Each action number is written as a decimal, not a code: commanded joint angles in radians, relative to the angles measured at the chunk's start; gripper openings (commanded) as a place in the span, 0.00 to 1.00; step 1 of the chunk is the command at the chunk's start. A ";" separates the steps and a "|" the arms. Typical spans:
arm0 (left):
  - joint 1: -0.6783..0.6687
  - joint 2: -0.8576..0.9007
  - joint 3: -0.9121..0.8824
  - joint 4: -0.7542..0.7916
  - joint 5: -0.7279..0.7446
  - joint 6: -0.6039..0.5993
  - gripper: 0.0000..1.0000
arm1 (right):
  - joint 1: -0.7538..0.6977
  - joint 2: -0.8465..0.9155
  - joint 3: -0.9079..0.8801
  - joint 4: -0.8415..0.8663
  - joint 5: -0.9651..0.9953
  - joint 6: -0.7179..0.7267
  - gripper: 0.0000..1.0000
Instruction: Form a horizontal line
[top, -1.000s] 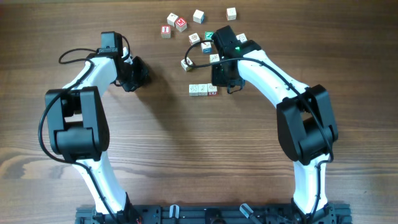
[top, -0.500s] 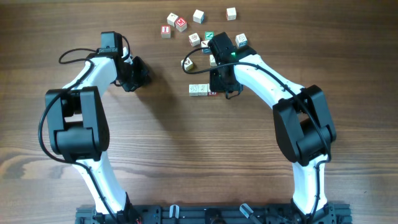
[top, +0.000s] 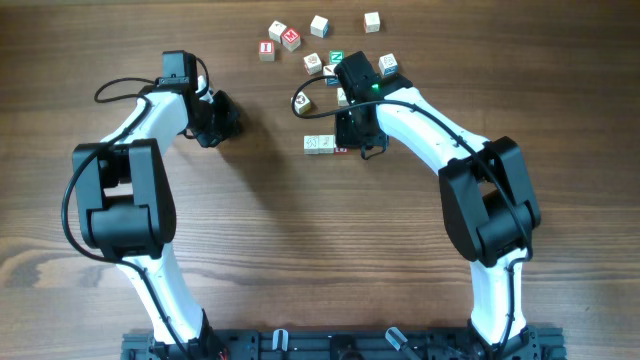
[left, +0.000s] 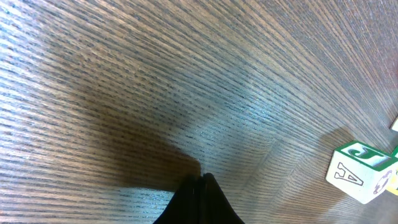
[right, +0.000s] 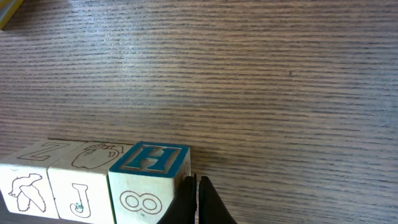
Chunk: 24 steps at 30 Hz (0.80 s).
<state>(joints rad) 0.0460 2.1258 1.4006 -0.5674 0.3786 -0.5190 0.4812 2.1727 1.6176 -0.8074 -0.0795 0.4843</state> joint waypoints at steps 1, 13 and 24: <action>0.002 0.067 -0.045 -0.008 -0.130 -0.010 0.04 | 0.003 -0.019 -0.009 -0.005 -0.035 -0.013 0.05; 0.002 0.067 -0.045 -0.008 -0.130 -0.010 0.04 | 0.003 -0.019 -0.009 -0.008 0.060 -0.013 0.05; 0.002 0.067 -0.045 -0.008 -0.130 -0.010 0.04 | 0.003 -0.019 -0.009 0.137 0.085 -0.042 0.05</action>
<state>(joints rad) 0.0460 2.1258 1.4006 -0.5674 0.3786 -0.5190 0.4812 2.1727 1.6150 -0.6994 0.0288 0.4732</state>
